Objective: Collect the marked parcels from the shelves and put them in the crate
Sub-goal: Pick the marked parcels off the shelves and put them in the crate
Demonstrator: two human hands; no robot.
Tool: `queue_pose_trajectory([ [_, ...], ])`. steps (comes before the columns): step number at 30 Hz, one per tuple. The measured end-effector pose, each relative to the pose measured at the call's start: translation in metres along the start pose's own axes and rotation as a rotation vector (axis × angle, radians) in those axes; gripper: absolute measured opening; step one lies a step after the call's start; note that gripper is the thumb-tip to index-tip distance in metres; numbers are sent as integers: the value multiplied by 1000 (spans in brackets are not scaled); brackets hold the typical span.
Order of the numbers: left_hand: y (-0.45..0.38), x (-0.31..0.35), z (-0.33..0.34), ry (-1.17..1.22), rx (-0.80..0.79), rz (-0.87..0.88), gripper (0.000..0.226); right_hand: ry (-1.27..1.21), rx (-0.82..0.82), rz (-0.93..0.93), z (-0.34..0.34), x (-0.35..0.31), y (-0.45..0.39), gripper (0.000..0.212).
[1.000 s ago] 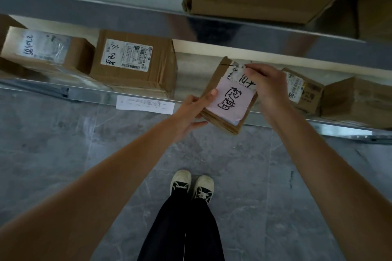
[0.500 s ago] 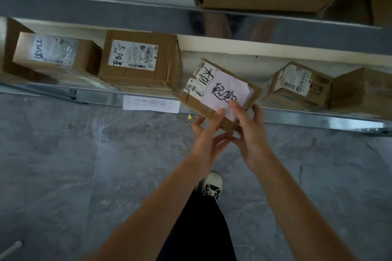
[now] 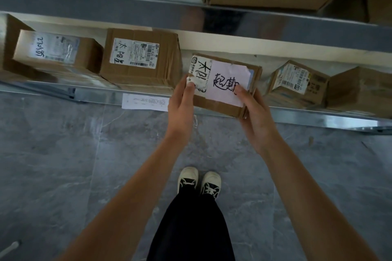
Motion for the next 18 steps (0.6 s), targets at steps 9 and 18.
queue_pose_trajectory([
  [9,14,11,0,26,-42,12,19,51,25,-28,5,3,10,48],
  [18,50,47,-8,-106,-163,-17,34,258,103,74,0,-19,71,46],
])
Point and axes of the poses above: each hand's wrist, its own y-axis away from the middle knuckle, its own z-axis out of the palm, x = y × z, the point moved 8 cm from there along -y, towards the middle knuckle, and after that the axes turned 10 degrees about z, right-handed, at the moved point
